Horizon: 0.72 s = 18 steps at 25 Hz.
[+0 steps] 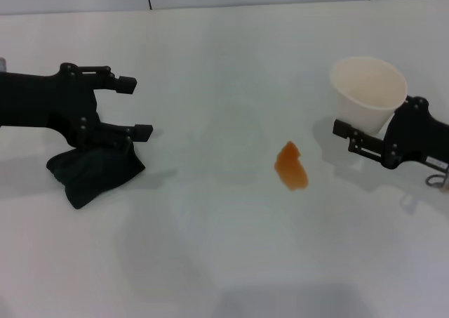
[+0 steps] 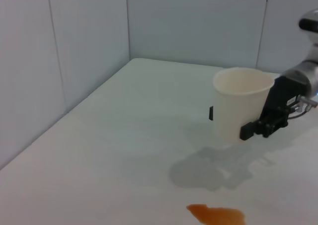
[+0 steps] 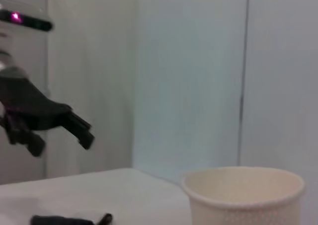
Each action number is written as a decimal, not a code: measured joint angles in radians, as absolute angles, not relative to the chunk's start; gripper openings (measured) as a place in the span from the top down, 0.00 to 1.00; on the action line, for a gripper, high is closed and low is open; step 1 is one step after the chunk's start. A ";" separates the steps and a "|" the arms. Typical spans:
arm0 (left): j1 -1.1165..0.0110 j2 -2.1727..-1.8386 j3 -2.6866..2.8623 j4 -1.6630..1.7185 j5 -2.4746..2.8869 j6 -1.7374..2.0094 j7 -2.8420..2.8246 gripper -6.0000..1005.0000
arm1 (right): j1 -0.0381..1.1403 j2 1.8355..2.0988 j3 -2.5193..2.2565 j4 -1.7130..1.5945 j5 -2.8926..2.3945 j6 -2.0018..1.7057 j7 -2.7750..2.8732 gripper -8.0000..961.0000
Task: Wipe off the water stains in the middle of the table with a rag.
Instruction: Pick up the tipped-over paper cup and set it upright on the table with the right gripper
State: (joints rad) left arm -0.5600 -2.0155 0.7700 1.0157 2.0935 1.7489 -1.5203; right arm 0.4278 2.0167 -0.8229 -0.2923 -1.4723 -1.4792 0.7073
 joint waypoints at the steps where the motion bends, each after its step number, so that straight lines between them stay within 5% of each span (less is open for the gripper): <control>1: -0.560 -2.016 0.771 1.016 2.094 1.748 -1.520 0.13 | 0.429 2.017 -0.821 -0.269 -1.461 -1.468 0.679 0.31; 18: -0.546 -2.018 0.769 1.015 2.096 1.746 -1.512 0.13 | 0.414 2.023 -0.818 -0.039 -1.388 -1.291 0.473 0.31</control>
State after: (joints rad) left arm -0.5459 -2.0184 0.7688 1.0154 2.0956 1.7455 -1.5122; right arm 0.4138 2.0234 -0.8179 -0.0391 -1.3884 -1.2908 0.4733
